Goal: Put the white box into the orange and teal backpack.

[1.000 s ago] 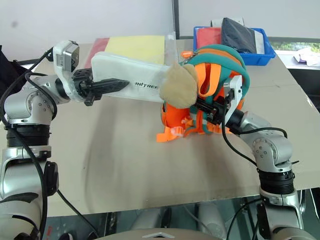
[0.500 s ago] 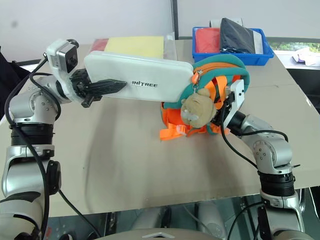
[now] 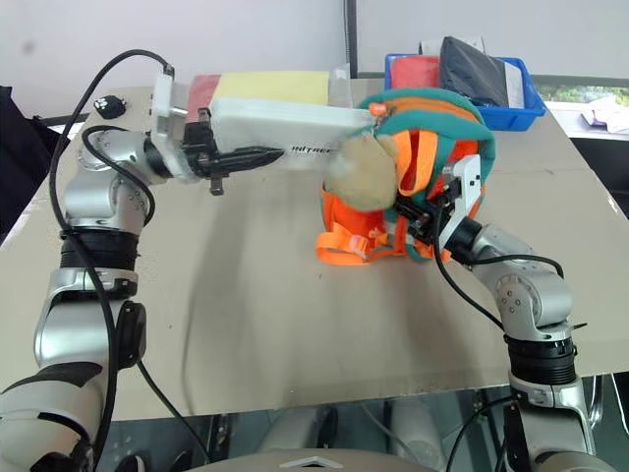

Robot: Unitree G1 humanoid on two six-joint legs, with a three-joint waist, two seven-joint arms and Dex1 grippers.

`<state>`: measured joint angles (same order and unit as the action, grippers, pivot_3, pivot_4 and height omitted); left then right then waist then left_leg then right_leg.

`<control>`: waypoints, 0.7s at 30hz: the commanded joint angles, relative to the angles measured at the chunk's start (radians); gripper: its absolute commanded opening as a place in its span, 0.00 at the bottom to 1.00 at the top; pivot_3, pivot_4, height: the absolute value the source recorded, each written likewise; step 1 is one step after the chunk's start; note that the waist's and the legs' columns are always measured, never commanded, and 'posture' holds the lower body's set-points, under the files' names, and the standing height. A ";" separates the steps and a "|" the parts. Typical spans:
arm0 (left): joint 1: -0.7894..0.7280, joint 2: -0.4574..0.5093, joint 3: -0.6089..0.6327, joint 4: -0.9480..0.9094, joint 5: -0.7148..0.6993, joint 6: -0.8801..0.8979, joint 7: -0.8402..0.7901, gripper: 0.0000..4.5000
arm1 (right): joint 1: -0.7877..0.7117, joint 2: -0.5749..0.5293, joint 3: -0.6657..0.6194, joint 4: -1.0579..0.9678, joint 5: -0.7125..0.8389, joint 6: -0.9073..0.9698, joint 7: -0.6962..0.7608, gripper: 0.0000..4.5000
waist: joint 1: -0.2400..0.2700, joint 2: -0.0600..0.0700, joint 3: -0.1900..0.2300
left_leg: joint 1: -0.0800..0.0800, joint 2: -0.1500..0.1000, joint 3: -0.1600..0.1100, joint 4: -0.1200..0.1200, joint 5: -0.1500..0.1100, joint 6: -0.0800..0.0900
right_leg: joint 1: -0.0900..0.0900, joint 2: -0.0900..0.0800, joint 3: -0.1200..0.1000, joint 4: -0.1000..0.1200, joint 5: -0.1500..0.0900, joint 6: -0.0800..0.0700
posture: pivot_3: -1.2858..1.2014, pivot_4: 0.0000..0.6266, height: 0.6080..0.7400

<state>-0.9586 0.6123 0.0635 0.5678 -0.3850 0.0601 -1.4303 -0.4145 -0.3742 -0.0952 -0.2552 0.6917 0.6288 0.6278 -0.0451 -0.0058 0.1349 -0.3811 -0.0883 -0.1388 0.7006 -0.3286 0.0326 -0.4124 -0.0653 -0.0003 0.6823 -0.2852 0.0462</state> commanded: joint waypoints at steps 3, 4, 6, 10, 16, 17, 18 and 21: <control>0.018 -0.013 -0.041 -0.065 -0.003 0.014 -0.063 0.24 | -0.004 0.004 -0.006 -0.023 0.010 -0.006 -0.004 0.01 | 0.000 0.000 0.000 | 0.000 0.000 0.000 0.000 0.000 0.000 | 0.000 0.000 0.000 0.000 0.000 0.000 | 0.52 0.24 1.00; 0.024 -0.030 -0.054 -0.074 -0.002 0.015 -0.067 0.24 | -0.004 0.005 -0.004 -0.022 0.010 -0.006 -0.003 0.01 | 0.000 0.000 0.000 | 0.000 0.000 0.000 0.000 0.000 0.000 | 0.000 0.000 0.000 0.000 0.000 0.000 | 0.52 0.24 1.00; 0.024 -0.075 -0.078 -0.078 0.006 0.026 -0.050 0.24 | -0.006 0.008 0.001 -0.018 0.008 -0.008 0.000 0.01 | 0.003 0.000 0.000 | 0.000 0.000 0.000 0.000 0.000 0.000 | 0.000 0.000 0.000 0.000 0.000 0.000 | 0.52 0.24 1.00; -0.055 -0.221 -0.121 0.038 0.098 -0.005 0.120 0.24 | -0.012 0.014 0.010 -0.011 0.003 -0.010 0.004 0.01 | 0.007 0.000 0.000 | -0.001 -0.001 -0.001 0.001 0.000 0.000 | 0.000 -0.001 -0.001 0.000 0.000 0.000 | 0.52 0.24 1.00; -0.168 -0.400 -0.183 0.238 0.218 -0.054 0.282 0.24 | -0.010 0.026 0.021 -0.014 -0.002 -0.014 0.001 0.01 | 0.000 0.000 0.000 | -0.001 -0.005 -0.004 0.002 0.000 0.000 | 0.000 -0.004 -0.001 0.003 0.001 0.001 | 0.52 0.24 1.00; -0.183 -0.426 -0.188 0.262 0.229 -0.057 0.300 0.24 | -0.008 0.028 0.023 -0.016 -0.003 -0.015 0.000 0.01 | 0.001 0.000 0.000 | -0.001 -0.005 -0.004 0.001 0.000 0.000 | 0.000 -0.004 -0.001 0.006 0.001 0.001 | 0.52 0.24 1.00; -0.199 -0.446 -0.189 0.280 0.237 -0.059 0.315 0.24 | -0.005 0.031 0.025 -0.020 -0.003 -0.015 -0.002 0.01 | 0.003 0.000 0.000 | 0.000 -0.005 -0.004 0.001 0.000 0.000 | -0.001 -0.004 -0.001 0.007 0.001 0.001 | 0.52 0.24 1.00; -0.220 -0.468 -0.185 0.285 0.229 -0.027 0.286 0.35 | -0.001 0.036 0.027 -0.026 -0.005 -0.015 -0.008 0.00 | 0.003 0.000 0.000 | 0.000 -0.007 -0.005 0.001 0.000 0.000 | -0.001 -0.005 -0.001 0.006 0.001 0.001 | 0.52 0.24 1.00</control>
<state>-1.1496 0.1658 -0.1158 0.8749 -0.1522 0.0222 -1.1325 -0.4151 -0.3479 -0.0845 -0.2546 0.6810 0.6206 0.6192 -0.0421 -0.0062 0.1347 -0.3814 -0.0948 -0.1434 0.7021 -0.3287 0.0328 -0.4134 -0.0700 -0.0012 0.6882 -0.2846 0.0473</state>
